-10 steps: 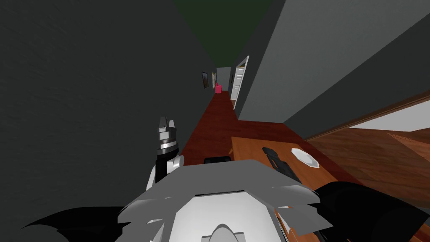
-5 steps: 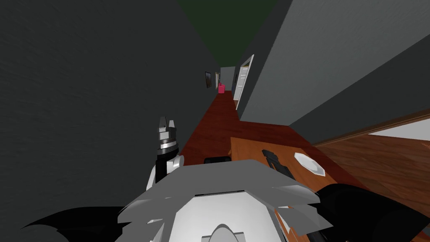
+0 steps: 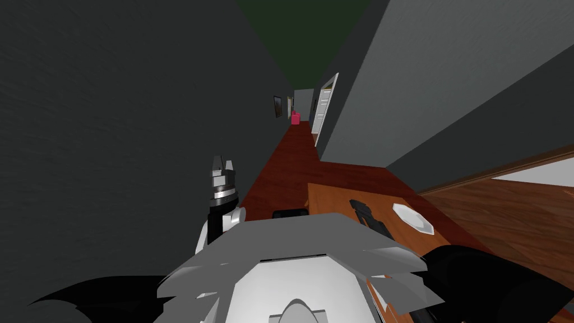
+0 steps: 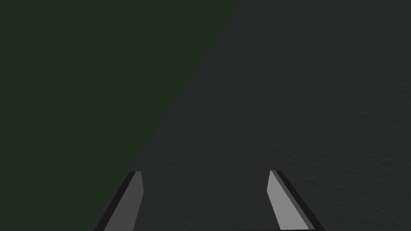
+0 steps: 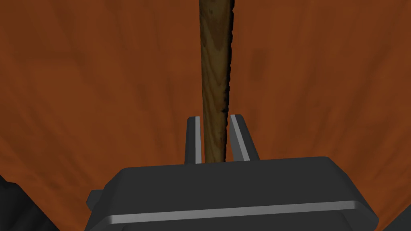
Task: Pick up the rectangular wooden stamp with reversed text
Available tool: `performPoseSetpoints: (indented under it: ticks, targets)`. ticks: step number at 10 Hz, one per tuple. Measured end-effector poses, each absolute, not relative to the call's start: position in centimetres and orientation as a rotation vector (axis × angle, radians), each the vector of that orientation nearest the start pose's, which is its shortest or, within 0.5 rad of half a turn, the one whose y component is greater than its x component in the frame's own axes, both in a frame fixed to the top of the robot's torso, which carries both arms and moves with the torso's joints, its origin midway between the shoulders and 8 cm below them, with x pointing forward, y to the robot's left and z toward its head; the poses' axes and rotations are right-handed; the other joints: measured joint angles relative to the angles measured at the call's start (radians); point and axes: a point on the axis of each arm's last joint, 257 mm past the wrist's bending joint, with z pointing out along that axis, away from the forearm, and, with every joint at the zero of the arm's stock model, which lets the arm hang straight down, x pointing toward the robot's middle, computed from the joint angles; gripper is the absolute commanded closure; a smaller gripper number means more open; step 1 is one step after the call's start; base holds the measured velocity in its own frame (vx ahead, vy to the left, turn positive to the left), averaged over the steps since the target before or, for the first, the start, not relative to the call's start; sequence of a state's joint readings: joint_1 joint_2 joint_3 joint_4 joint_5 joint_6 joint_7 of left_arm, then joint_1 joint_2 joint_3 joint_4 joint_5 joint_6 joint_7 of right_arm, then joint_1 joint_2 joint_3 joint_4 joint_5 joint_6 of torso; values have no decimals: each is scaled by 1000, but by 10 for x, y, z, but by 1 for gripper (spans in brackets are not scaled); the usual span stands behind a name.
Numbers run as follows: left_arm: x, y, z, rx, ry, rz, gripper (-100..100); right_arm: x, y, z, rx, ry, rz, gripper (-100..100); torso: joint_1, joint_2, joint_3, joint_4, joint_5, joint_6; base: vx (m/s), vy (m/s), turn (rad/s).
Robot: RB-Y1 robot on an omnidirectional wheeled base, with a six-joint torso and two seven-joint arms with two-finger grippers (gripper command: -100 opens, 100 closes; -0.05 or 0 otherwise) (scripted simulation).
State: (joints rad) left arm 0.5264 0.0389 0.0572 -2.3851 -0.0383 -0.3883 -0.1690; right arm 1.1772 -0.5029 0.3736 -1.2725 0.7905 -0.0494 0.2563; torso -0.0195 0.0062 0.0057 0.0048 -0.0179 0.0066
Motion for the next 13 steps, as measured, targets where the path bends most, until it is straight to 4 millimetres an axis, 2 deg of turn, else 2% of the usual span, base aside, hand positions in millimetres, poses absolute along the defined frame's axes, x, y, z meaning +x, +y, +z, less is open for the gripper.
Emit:
performPoseSetpoints:
  ticks: [1,4,9,13]
  targets:
    - [337,290,42,-554,720,-1046,0,-254,-315,-546,381,3071,7,100,0,0,0,0,0,0,19,53,-181]
    - [337,290,43,-554,720,-1047,0,-251,-338,-552,297,3096,69,100,11,4,4,4,-11,7,43,162,-211]
    - [337,290,43,-554,720,-1047,0,-236,-377,-559,193,3116,152,100,2,9,7,6,-14,7,-2,80,-111]
    - [337,290,43,-554,720,-1047,0,-214,-431,-559,104,3124,155,100,5,8,7,5,-14,7,11,102,-149]
